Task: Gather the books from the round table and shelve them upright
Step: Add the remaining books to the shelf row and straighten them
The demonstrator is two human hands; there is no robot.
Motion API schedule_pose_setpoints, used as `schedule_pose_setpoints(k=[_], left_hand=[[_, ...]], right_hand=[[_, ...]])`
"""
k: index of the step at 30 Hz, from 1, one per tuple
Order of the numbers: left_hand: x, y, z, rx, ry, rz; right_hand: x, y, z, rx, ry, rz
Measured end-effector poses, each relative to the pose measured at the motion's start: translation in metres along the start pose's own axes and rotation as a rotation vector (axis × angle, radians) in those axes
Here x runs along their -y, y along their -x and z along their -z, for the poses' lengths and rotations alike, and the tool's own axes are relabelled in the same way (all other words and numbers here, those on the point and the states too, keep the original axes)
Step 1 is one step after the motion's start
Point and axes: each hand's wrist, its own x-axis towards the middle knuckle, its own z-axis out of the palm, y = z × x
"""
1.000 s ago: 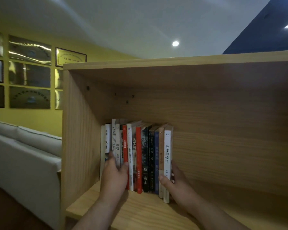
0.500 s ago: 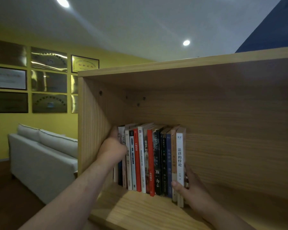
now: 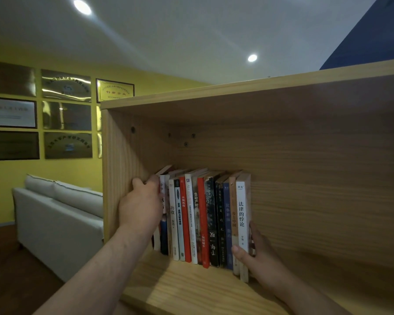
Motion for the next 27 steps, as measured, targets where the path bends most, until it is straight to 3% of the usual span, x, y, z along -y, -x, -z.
schedule_pose_setpoints(k=[7, 16, 20, 23, 27], left_hand=[[-0.005, 0.000, 0.014, 0.023, 0.205, 0.076], [0.015, 0.021, 0.040, -0.123, 0.210, 0.034], [0.022, 0.039, 0.041, -0.184, 0.338, 0.083], [0.022, 0.052, 0.034, -0.093, 0.464, 0.201], [0.026, 0.073, 0.010, 0.077, 0.407, 0.234]], right_hand=[[0.001, 0.003, 0.000, -0.009, -0.017, 0.007], [0.000, 0.003, 0.001, -0.012, -0.023, 0.041], [0.004, 0.009, 0.003, 0.004, 0.000, 0.063], [0.008, 0.012, 0.002, -0.051, 0.044, 0.044], [0.008, 0.010, 0.001, -0.085, 0.005, 0.020]])
